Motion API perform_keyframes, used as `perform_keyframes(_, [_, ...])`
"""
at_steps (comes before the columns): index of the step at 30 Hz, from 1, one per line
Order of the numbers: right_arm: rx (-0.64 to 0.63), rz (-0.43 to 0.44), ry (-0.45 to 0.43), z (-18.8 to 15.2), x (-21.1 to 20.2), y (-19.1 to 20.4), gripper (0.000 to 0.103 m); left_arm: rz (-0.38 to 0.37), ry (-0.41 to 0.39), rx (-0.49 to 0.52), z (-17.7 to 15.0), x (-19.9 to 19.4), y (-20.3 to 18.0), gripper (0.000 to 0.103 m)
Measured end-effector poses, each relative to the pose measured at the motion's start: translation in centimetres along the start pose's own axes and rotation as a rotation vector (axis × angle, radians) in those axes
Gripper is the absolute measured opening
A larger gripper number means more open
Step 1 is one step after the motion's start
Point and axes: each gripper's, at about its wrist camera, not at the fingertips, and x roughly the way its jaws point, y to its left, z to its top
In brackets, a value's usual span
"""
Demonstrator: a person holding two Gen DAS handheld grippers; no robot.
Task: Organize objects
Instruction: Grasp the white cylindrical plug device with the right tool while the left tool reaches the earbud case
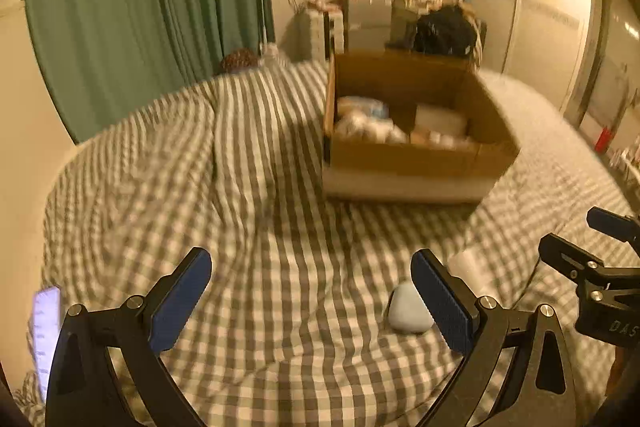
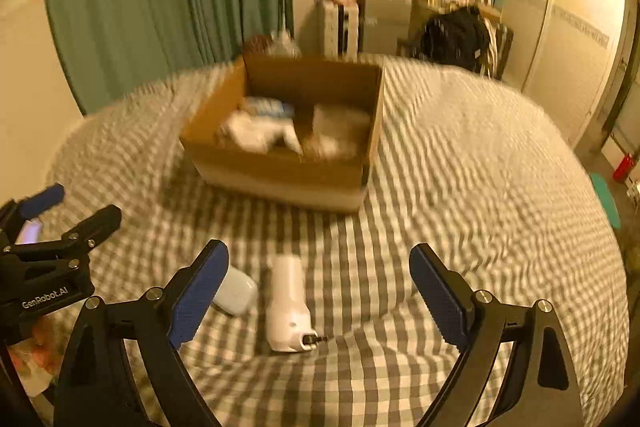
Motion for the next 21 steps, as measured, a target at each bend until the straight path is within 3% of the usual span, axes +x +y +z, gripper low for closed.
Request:
perform_keyframes(3, [-0.015,-0.035,0.079,-1.7,3.2,0.0,0.092,0.001,0.06,0.021,-1.2,2.3,-0.7,0.103])
perform_keyframes(10, [-0.02,0.024,0.22,-3.5,7.1,-0.2,0.091,0.015,0.182,0.051,-3.2,6.3,-1.5,0.103])
perform_keyframes(11, [-0.026,0.031,0.232,-3.5,7.3,0.0,0.089,0.018,0.202,0.049,-3.4,6.9,-1.5,0.103])
perform_keyframes(14, [-0.042,0.045,0.294,-4.0,8.7,0.3,0.056,0.015,0.248,0.039,-4.0,8.0,-1.3,0.103])
perform_keyframes(21, [-0.081,0.12,0.388,-4.4,10.8,1.2,0.056,0.009,0.267,0.045,-4.5,8.4,-1.6,0.103])
